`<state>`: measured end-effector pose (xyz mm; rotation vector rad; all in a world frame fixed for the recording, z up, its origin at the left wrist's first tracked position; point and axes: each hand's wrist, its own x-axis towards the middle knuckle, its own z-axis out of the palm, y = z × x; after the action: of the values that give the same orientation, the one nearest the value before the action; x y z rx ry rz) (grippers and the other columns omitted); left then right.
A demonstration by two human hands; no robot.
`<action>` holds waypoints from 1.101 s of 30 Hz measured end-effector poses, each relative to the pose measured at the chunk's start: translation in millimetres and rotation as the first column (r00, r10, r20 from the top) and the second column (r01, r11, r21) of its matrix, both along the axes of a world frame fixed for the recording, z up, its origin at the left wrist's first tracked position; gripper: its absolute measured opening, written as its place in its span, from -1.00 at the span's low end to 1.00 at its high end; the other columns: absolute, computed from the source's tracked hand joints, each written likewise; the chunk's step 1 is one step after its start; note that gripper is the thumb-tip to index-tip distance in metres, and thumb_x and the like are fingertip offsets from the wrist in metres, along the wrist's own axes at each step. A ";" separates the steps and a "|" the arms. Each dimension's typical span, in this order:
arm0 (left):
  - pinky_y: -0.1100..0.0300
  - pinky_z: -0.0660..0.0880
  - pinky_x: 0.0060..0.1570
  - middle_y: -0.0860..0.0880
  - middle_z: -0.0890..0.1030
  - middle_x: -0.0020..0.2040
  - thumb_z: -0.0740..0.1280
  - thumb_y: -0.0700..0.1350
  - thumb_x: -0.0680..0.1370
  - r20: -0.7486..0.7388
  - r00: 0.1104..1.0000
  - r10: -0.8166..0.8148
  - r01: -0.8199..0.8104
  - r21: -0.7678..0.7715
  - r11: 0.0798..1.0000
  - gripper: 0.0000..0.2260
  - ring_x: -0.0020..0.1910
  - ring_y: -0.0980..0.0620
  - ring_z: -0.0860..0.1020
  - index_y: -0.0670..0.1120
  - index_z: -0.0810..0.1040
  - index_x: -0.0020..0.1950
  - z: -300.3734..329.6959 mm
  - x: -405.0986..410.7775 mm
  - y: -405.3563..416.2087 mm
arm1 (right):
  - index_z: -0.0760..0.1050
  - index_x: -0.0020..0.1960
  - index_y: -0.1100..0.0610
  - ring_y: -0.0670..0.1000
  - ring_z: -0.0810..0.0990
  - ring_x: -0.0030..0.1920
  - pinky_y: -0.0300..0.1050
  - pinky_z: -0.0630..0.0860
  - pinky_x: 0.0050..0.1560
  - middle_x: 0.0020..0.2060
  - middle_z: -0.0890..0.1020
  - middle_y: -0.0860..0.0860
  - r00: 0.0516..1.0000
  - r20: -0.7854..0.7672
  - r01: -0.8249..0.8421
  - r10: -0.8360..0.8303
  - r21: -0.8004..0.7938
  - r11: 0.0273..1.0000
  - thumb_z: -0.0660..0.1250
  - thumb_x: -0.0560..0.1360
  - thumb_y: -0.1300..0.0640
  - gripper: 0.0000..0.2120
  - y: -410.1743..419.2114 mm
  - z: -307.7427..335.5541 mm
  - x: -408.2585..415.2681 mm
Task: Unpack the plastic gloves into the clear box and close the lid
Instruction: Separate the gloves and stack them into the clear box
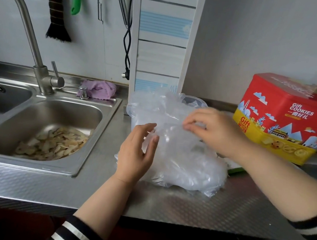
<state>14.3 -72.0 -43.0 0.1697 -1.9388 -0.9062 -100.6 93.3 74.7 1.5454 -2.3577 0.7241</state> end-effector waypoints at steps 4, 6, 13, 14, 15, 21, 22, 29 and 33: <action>0.37 0.43 0.01 0.22 0.53 0.10 0.27 0.24 0.48 0.190 0.968 -0.161 0.149 0.073 0.986 -0.54 0.04 0.22 0.53 0.12 0.36 0.33 -3.0 -0.5 -0.3 | 0.66 0.00 0.08 -0.02 0.59 -0.03 -0.02 0.50 0.09 -0.09 0.65 -0.04 0.998 0.014 0.056 -0.054 -0.150 0.987 0.38 0.51 0.14 -0.89 -8.2 62.8 -14.4; 0.39 0.41 0.05 0.23 0.54 0.10 0.31 0.27 0.45 0.266 0.947 -0.181 0.190 -0.007 0.982 -0.51 0.08 0.24 0.51 0.15 0.38 0.33 -4.7 -2.1 -1.4 | 0.66 0.01 0.05 -0.06 0.59 -0.05 -0.11 0.50 0.08 -0.13 0.64 -0.09 0.996 -0.004 0.082 -0.084 -0.195 0.977 0.38 0.51 0.13 -0.88 -13.4 88.5 -24.5; 0.28 0.40 0.12 0.14 0.60 0.07 0.35 0.21 0.46 0.362 0.924 -0.124 0.230 -0.265 0.936 -0.66 0.09 0.11 0.50 0.07 0.64 0.14 -15.0 -12.4 -9.8 | 0.64 0.07 0.06 -0.08 0.57 -0.02 -0.21 0.43 0.00 -0.06 0.64 -0.10 0.986 -0.021 0.164 -0.164 -0.030 0.986 0.35 0.53 0.13 -0.85 -45.4 100.9 -63.8; 0.26 0.42 0.10 0.14 0.61 0.04 0.34 0.20 0.46 0.361 0.924 -0.123 0.231 -0.271 0.934 -0.68 0.06 0.09 0.51 0.07 0.65 0.10 -15.9 -13.1 -9.7 | 0.64 0.08 0.04 -0.10 0.55 -0.01 -0.23 0.39 0.00 -0.04 0.63 -0.12 0.984 -0.015 0.176 -0.175 0.037 0.984 0.34 0.54 0.13 -0.84 -50.4 95.7 -68.4; 0.23 0.44 0.08 0.15 0.62 0.02 0.34 0.19 0.46 0.357 0.926 -0.124 0.231 -0.273 0.934 -0.70 0.03 0.08 0.52 0.08 0.67 0.07 -16.1 -13.8 -10.4 | 0.63 0.10 0.02 -0.11 0.54 0.00 -0.24 0.37 0.02 -0.01 0.62 -0.14 0.982 -0.006 0.189 -0.189 0.098 0.977 0.32 0.55 0.14 -0.83 -56.4 90.3 -73.0; 0.12 0.54 -0.08 0.14 0.65 -0.07 0.32 0.07 0.49 0.261 0.955 -0.140 0.217 -0.298 0.930 -0.80 -0.08 0.04 0.56 0.06 0.71 -0.08 -19.4 -17.2 -10.2 | 0.56 0.24 -0.01 0.01 0.49 0.24 -0.22 0.35 0.13 0.24 0.56 -0.04 0.974 0.007 0.210 -0.226 0.344 0.915 0.24 0.58 0.20 -0.72 -83.4 51.7 -86.2; 0.11 0.55 -0.09 0.15 0.65 -0.07 0.32 0.06 0.49 0.256 0.956 -0.143 0.218 -0.295 0.930 -0.81 -0.08 0.04 0.56 0.06 0.71 -0.09 -19.5 -17.2 -10.3 | 0.53 0.28 -0.05 0.05 0.46 0.28 -0.18 0.36 0.18 0.28 0.52 0.00 0.970 -0.017 0.229 -0.241 0.378 0.897 0.25 0.58 0.17 -0.69 -86.3 43.9 -90.1; 0.11 0.53 -0.11 0.17 0.63 -0.09 0.34 0.06 0.48 0.254 0.958 -0.131 0.199 -0.263 0.944 -0.84 -0.08 0.09 0.54 0.06 0.69 -0.12 -21.0 -17.6 -10.8 | 0.45 0.33 0.02 0.11 0.40 0.26 -0.12 0.33 0.15 0.20 0.50 0.03 0.946 -0.189 0.304 -0.263 0.240 0.922 0.30 0.56 0.08 -0.65 -85.2 32.0 -83.0; 0.12 0.53 -0.15 0.18 0.62 -0.11 0.32 0.08 0.49 0.248 0.962 -0.115 0.178 -0.253 0.951 -0.82 -0.10 0.13 0.51 0.05 0.68 -0.13 -19.9 -16.9 -8.0 | 0.43 0.32 -0.09 -0.04 0.51 -0.02 -0.27 0.45 -0.13 -0.02 0.45 -0.05 0.936 0.328 0.000 -0.131 0.371 0.929 0.40 0.45 -0.13 -0.53 -81.7 48.1 -62.5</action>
<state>-2.6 -80.0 -62.9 -0.0357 -2.2968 -0.7283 -163.1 11.7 122.8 1.5678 -2.9344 0.6072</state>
